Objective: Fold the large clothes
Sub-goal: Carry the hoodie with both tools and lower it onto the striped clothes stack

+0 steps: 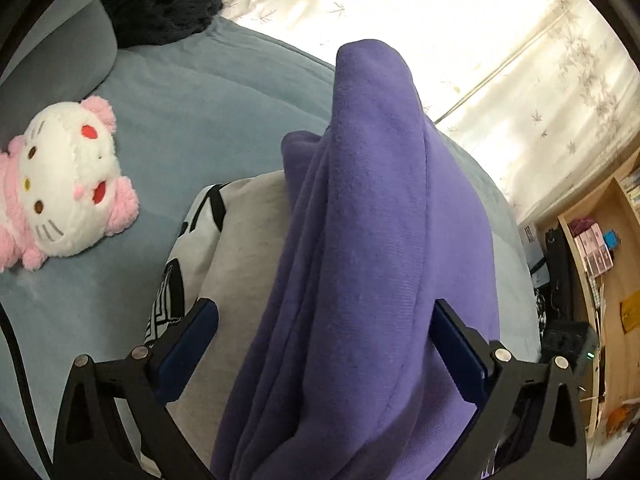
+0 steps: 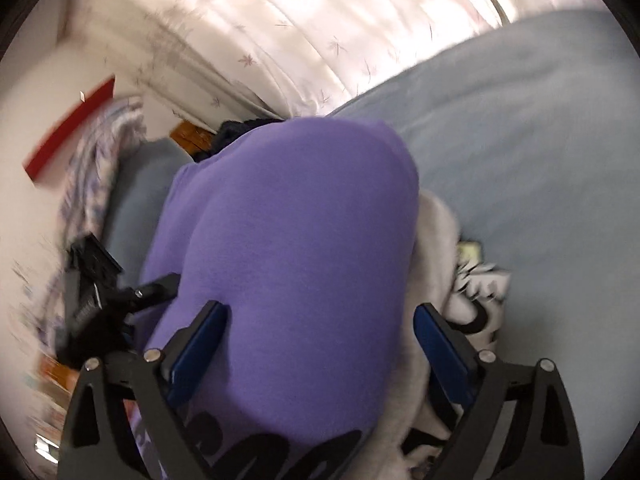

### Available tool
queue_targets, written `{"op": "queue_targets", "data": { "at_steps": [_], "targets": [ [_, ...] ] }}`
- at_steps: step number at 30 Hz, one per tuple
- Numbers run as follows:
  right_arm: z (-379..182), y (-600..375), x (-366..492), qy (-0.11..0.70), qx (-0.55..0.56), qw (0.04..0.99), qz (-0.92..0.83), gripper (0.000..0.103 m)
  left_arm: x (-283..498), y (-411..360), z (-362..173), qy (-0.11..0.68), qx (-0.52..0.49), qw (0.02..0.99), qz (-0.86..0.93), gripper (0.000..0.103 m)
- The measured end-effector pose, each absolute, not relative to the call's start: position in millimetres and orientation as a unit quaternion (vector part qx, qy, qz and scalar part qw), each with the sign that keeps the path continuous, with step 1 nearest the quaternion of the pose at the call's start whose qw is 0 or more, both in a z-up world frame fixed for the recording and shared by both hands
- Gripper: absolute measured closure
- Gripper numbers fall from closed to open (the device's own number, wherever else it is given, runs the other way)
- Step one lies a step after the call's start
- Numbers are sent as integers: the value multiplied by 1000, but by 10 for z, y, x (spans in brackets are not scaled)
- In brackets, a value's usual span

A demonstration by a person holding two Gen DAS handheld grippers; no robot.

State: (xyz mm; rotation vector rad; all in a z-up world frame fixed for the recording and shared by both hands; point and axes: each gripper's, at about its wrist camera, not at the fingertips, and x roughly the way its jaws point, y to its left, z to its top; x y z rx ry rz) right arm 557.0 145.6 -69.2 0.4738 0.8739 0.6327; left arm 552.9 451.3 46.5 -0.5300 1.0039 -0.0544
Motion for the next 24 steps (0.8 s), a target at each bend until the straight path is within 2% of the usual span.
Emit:
{"op": "queue_targets", "data": {
  "at_steps": [3,7,13,18,22,24],
  "targets": [
    [-492,1448,5426,418,172,849,274,7,5392,4462,502,472,-238,849,-6,0],
    [-181,1472,5143,386,91,875,278,7,5226,4427,702,462,-224,858,14,0],
    [19,1480,4968,381,90,876,280,7,4968,4328,871,466,-189,863,33,0],
    [75,1598,4847,372,70,881,283,7,4787,4164,1031,453,-136,879,59,0],
    [-97,1909,4890,386,35,880,274,7,4809,4112,846,469,-72,872,119,0],
    [-205,2061,4889,383,20,885,264,0,4785,4169,746,469,-92,870,125,0]
  ]
}}
